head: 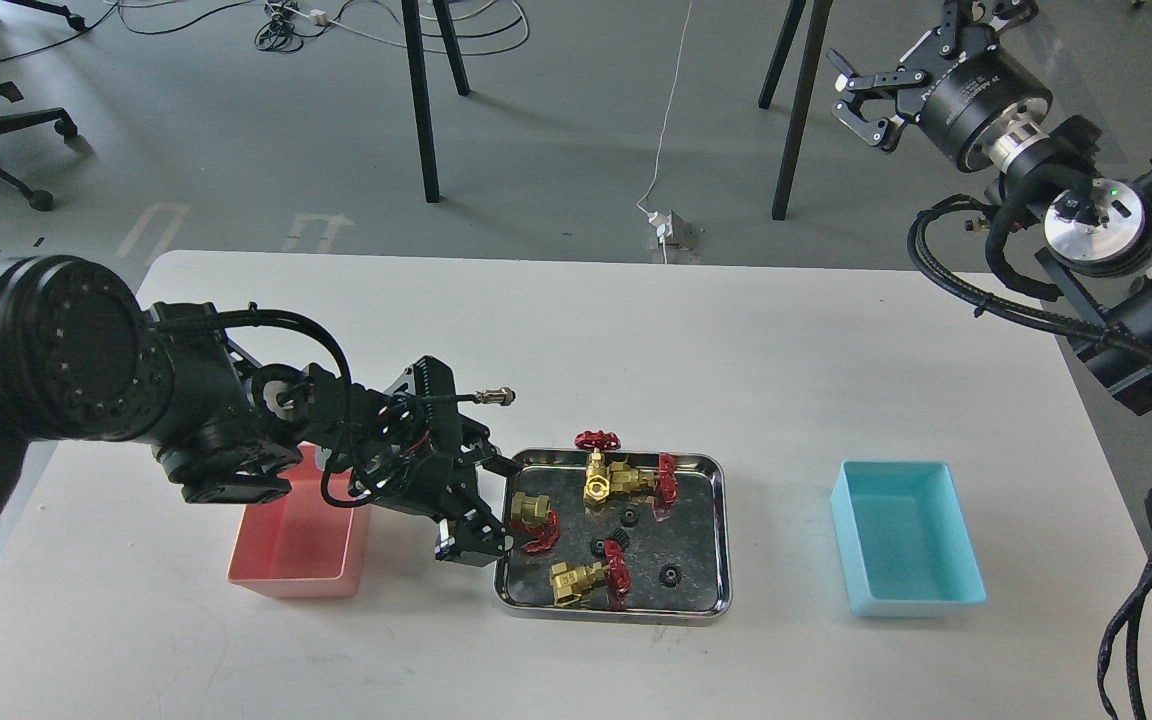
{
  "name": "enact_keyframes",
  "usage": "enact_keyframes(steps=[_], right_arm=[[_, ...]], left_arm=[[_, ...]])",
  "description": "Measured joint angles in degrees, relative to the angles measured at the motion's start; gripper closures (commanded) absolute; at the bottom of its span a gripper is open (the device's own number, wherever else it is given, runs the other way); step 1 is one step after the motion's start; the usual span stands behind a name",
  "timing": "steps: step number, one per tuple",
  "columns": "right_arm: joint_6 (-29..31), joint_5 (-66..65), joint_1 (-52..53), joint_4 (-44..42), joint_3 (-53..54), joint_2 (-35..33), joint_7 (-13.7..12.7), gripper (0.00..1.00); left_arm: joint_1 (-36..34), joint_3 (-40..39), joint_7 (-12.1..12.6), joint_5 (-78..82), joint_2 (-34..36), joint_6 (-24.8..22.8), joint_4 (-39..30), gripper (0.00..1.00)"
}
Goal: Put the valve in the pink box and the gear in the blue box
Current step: 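Lower the left gripper and grasp a red-handled brass valve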
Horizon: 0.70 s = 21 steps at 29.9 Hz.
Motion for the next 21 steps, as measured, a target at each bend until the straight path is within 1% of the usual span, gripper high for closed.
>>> enact_keyframes(steps=[5,7,11,16,21], right_arm=[[0.00,-0.04,-0.39,0.02,0.00,-0.05,0.00,0.00],[0.00,-0.04,-0.41,0.03,0.00,-0.05,0.00,0.00],[0.00,-0.04,-0.72,0.03,0.00,-0.04,0.00,0.00],[0.00,-0.04,-0.93,0.03,0.00,-0.01,0.00,0.00],[0.00,-0.04,-1.32,0.03,0.00,-0.01,0.01,0.00]], left_arm=[[0.66,-0.28,0.00,-0.02,-0.84,-0.01,0.13,0.42],[0.71,-1.08,0.00,-0.05,-0.87,-0.01,0.14,0.49],[0.75,-2.18,0.00,-0.06,-0.85,-0.01,0.23,0.58],[0.69,-2.31,0.00,-0.02,-0.72,-0.01,0.33,0.74],[0.66,-2.28,0.00,0.08,-0.75,-0.01,0.89,0.86]])
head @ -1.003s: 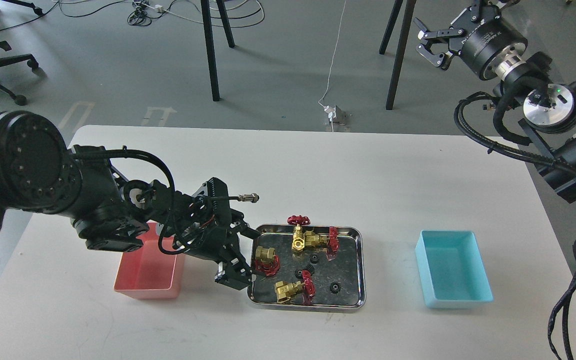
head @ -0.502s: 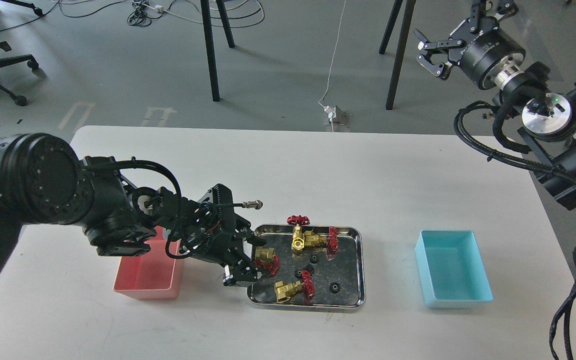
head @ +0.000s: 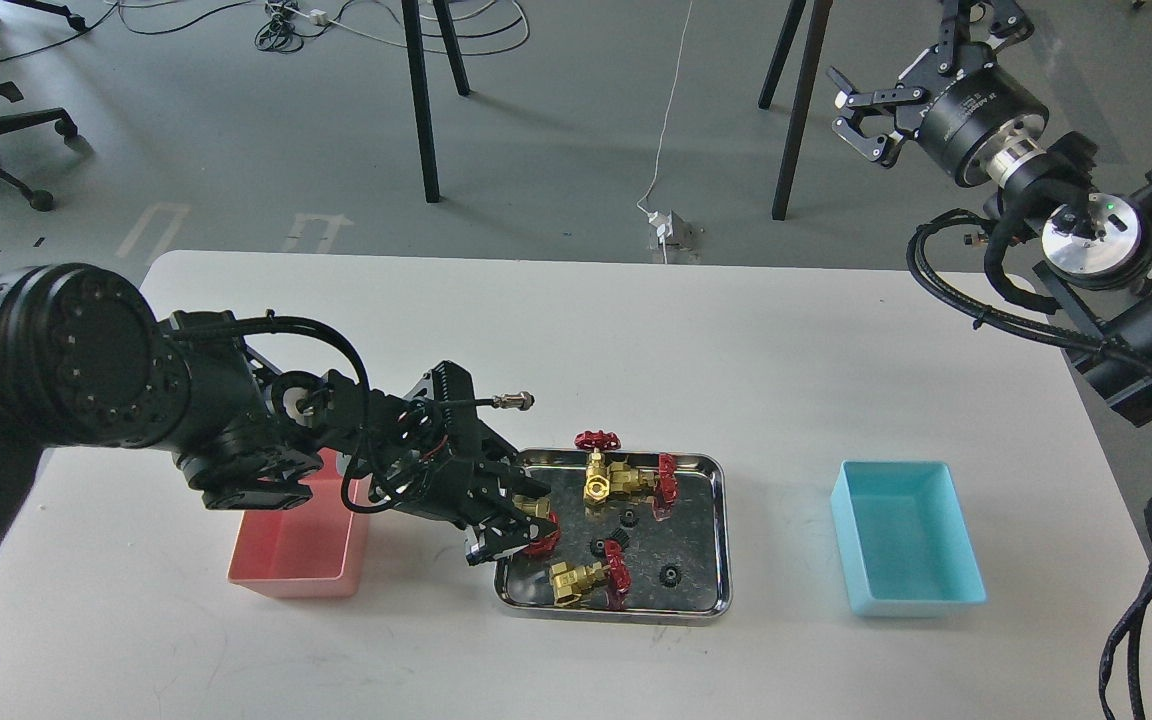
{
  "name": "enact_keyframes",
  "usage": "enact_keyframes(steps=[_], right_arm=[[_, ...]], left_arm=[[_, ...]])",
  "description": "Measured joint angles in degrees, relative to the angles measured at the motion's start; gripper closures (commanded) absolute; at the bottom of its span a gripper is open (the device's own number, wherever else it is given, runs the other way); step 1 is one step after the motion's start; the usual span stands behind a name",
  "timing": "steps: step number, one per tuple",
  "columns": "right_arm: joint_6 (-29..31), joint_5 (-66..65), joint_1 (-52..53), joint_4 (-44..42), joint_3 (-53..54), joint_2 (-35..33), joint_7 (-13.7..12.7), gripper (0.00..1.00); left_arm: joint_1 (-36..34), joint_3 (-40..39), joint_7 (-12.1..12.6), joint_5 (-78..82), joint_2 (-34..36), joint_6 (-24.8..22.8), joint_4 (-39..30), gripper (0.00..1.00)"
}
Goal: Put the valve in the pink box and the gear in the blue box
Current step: 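Lower the left gripper and grasp a red-handled brass valve, then lift the valve with the left gripper and carry it toward the pink box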
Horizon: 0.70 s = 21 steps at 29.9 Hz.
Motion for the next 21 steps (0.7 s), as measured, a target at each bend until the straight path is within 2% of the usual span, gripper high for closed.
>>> enact_keyframes(steps=[5,13,16,21], right_arm=[[0.00,0.00,-0.18,0.00,0.00,0.00,0.00,0.00],[-0.05,0.09,0.19,0.30,0.54,0.03,0.01,0.00],[-0.18,0.10,1.22,0.36,0.86,0.07,0.01,0.00],[-2.68,0.10,4.65,0.37,0.95,0.62,0.01,0.00]], left_arm=[[-0.14,0.00,-0.01,0.19,-0.02,0.00,0.20,0.91],[-1.87,-2.18,-0.03,0.17,1.28,-0.01,-0.54,0.92],[-4.51,-5.39,0.00,0.11,5.30,-0.01,-2.23,0.92],[-10.79,-9.85,0.00,0.40,15.15,0.00,-10.78,0.92]])
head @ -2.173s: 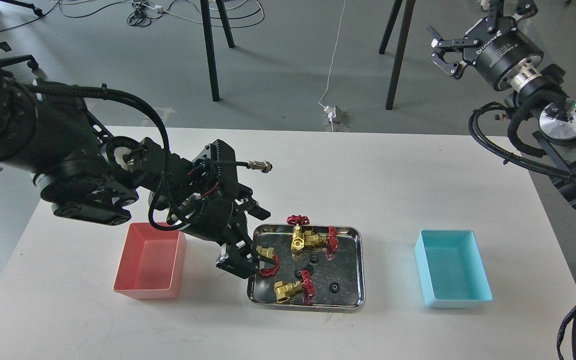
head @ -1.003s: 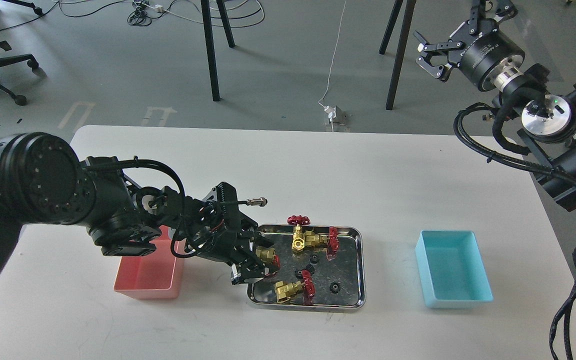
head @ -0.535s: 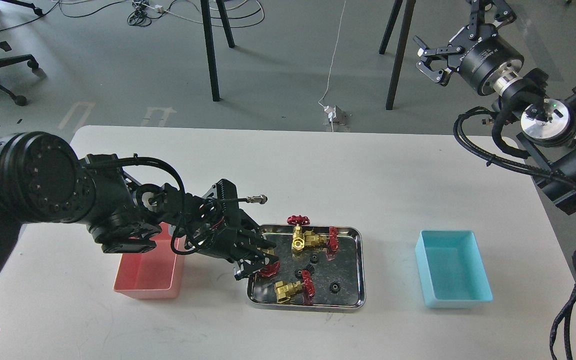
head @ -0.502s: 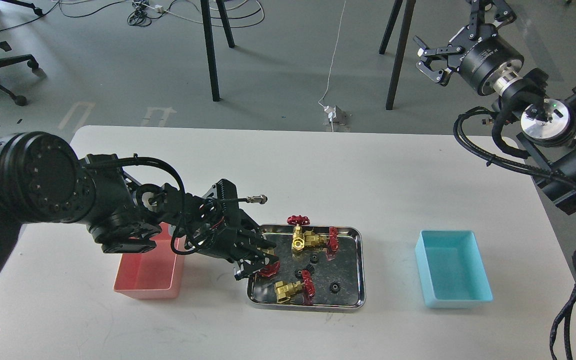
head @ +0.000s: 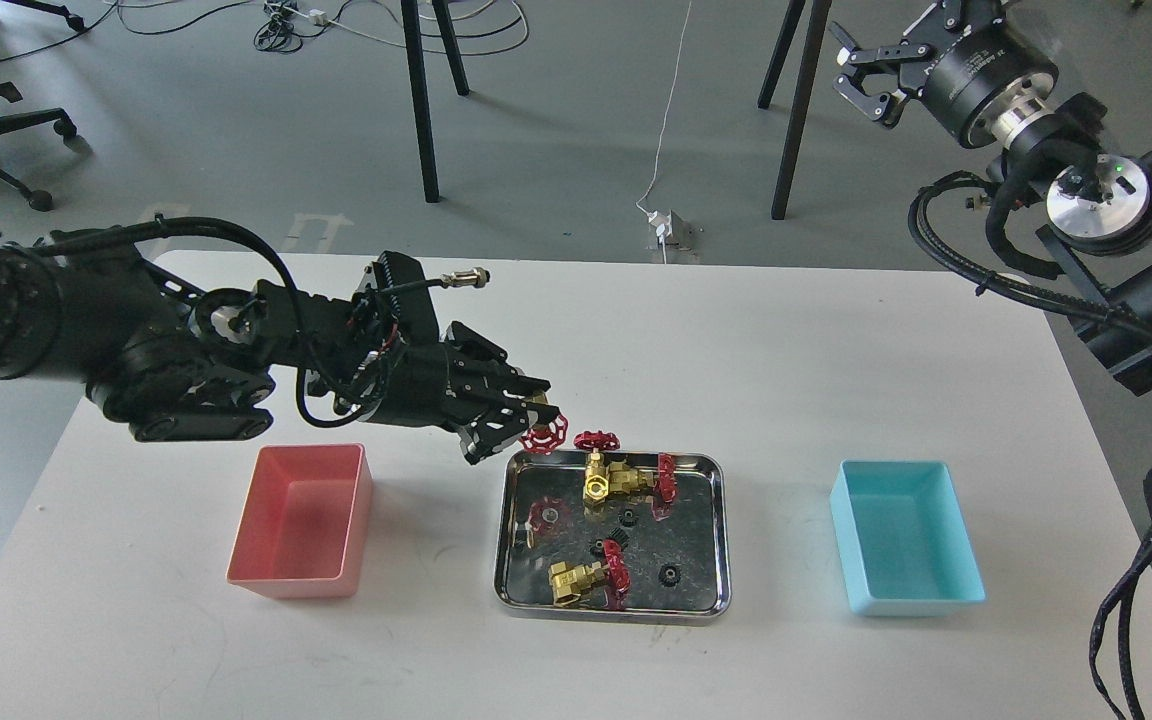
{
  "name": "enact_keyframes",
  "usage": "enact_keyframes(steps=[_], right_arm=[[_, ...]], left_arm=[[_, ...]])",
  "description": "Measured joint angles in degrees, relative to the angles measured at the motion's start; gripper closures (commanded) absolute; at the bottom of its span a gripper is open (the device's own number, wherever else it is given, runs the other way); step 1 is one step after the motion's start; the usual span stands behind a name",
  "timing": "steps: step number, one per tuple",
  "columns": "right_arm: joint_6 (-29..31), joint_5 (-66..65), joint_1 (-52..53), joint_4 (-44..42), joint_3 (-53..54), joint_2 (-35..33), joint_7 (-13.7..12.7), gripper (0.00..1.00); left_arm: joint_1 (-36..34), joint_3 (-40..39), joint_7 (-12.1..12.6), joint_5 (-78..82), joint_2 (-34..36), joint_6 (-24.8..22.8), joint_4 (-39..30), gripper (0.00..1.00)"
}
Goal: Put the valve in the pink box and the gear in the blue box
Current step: 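Lift the valve with the left gripper and carry it toward the pink box, then lower the valve into the pink box and open the left gripper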
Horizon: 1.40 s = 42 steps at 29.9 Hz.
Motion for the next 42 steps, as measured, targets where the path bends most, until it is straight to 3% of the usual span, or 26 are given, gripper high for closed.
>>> enact_keyframes(steps=[5,10,16,28,35,39,42], right_arm=[[-4.42,-0.06,3.99,-0.38,-0.62,1.82,0.02,0.00],[-12.94,-0.21,6.75,-1.43,-0.77,4.42,0.23,0.00],[-14.45,-0.21,7.06,-1.96,-0.78,5.15,0.36,0.00],[-14.25,-0.18,5.72,-1.51,-0.78,5.19,0.27,0.00],[-14.21,-0.18,5.10,-1.25,-0.78,5.01,0.26,0.00],[-14.21,-0.18,4.83,-1.14,-0.78,5.00,0.26,0.00],[-14.21,-0.18,4.37,-1.12,-0.78,5.00,0.28,0.00]], left_arm=[[-1.37,0.14,0.01,3.52,11.67,0.00,-6.02,0.92],[3.81,0.12,0.00,11.58,21.93,-0.01,-8.26,0.93],[6.88,-0.18,0.00,15.69,29.35,-0.01,-8.22,0.93],[12.69,-1.38,0.00,16.76,29.59,0.00,-3.25,0.92],[20.25,-6.82,0.00,16.86,27.43,0.01,2.92,0.92],[21.88,-7.80,0.00,16.95,27.25,0.01,3.90,0.86],[22.02,-7.92,0.00,16.95,26.97,0.01,4.01,0.76]])
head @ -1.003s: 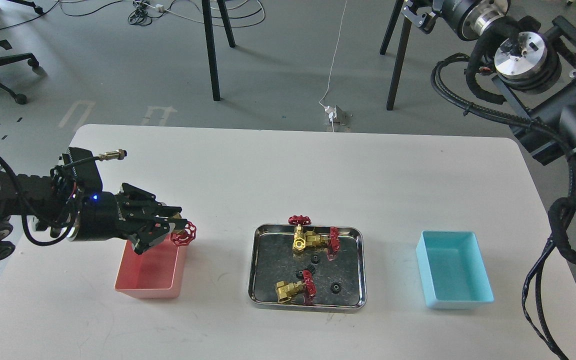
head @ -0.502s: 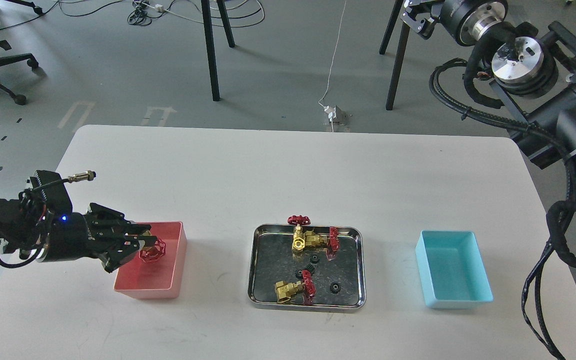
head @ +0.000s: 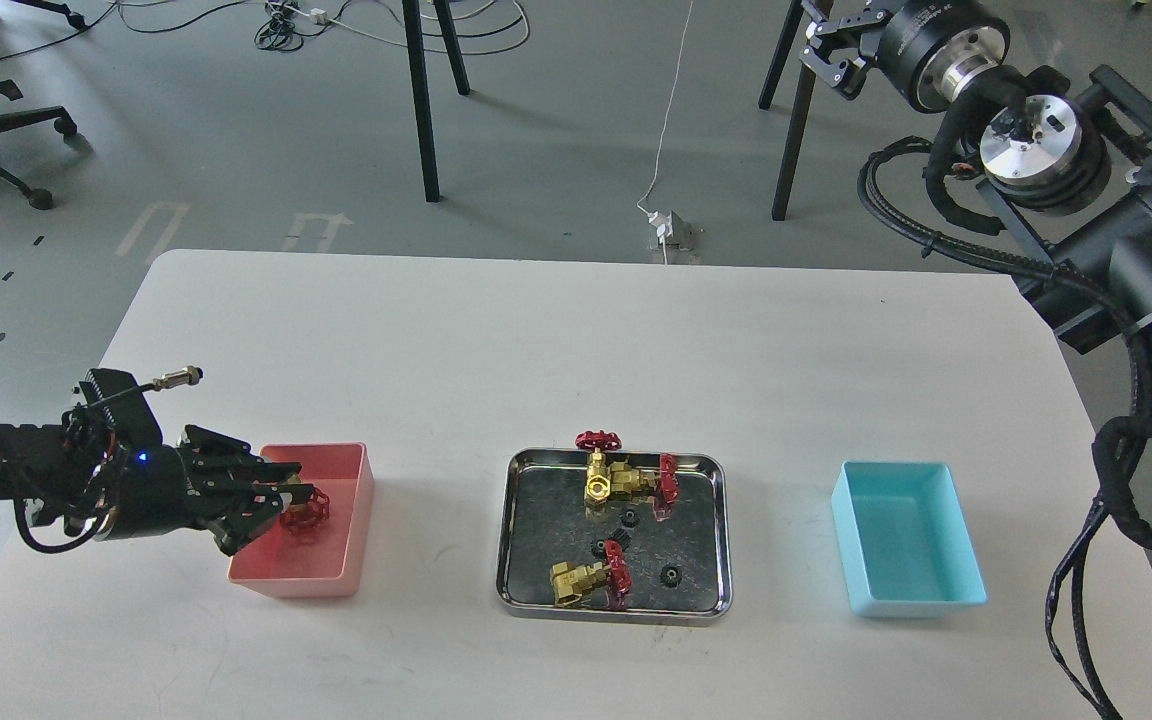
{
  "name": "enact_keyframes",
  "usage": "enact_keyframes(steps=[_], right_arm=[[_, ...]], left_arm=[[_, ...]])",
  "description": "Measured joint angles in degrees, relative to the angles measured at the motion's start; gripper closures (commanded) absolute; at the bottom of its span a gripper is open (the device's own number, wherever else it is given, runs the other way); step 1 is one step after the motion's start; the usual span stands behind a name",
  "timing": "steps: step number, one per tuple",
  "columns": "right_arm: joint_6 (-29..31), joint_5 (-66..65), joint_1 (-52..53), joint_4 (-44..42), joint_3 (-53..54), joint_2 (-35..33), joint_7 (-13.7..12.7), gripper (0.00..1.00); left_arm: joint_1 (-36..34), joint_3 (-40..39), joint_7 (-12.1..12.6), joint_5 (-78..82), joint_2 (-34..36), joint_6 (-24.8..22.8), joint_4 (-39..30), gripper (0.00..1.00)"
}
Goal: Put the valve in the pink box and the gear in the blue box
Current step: 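Lower the valve into the pink box and open the left gripper, then raise the left arm away from the pink box, then move the right gripper down over the metal tray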
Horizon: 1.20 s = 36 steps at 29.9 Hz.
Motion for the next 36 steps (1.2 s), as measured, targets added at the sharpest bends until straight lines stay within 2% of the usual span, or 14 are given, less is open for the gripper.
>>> enact_keyframes(steps=[1,7,13,16,21,22,24,27,31,36], right_arm=[[0.00,0.00,-0.09,0.01,0.00,0.00,0.01,0.00],[0.12,0.00,-0.52,0.34,-0.12,-0.15,-0.13,0.00],[0.54,-0.31,-0.40,1.52,-1.44,-0.69,-0.27,0.00],[1.53,-3.24,0.38,2.87,-5.67,-1.32,-0.28,0.00],[5.72,-26.23,3.77,7.35,-19.04,-4.44,0.26,0.00],[7.54,-32.52,4.46,8.55,-22.05,-5.21,0.42,0.00],[12.77,-44.86,5.41,11.56,-27.06,-7.58,1.11,0.00],[20.71,-58.50,6.08,17.84,-31.27,-11.36,2.87,0.00],[23.10,-71.93,6.85,27.34,-34.17,-14.20,3.82,0.00],[23.28,-91.70,7.21,40.14,-39.53,-15.01,5.12,0.00]], left_arm=[[0.04,-0.02,0.00,-0.03,-0.33,0.00,0.03,0.70],[0.36,-0.49,-0.02,-0.19,-1.67,0.00,-0.02,0.53],[0.25,-1.11,-0.01,-0.10,-1.35,0.00,-0.88,0.32],[-0.17,-3.13,-0.02,-0.74,-0.72,-0.01,-1.24,0.29],[-0.50,-17.54,0.00,-5.06,5.25,-0.78,-4.32,0.22],[-0.57,-22.24,0.00,-7.26,6.87,-2.88,-5.88,0.21],[-0.26,-33.00,0.01,-14.44,9.59,-10.46,-9.64,0.20],[2.05,-46.56,0.01,-30.90,10.55,-19.54,-15.62,0.11],[7.59,-59.97,0.01,-53.49,4.60,-23.35,-19.51,0.11],[14.94,-73.70,0.01,-59.78,-6.41,-24.11,-20.24,0.11]])
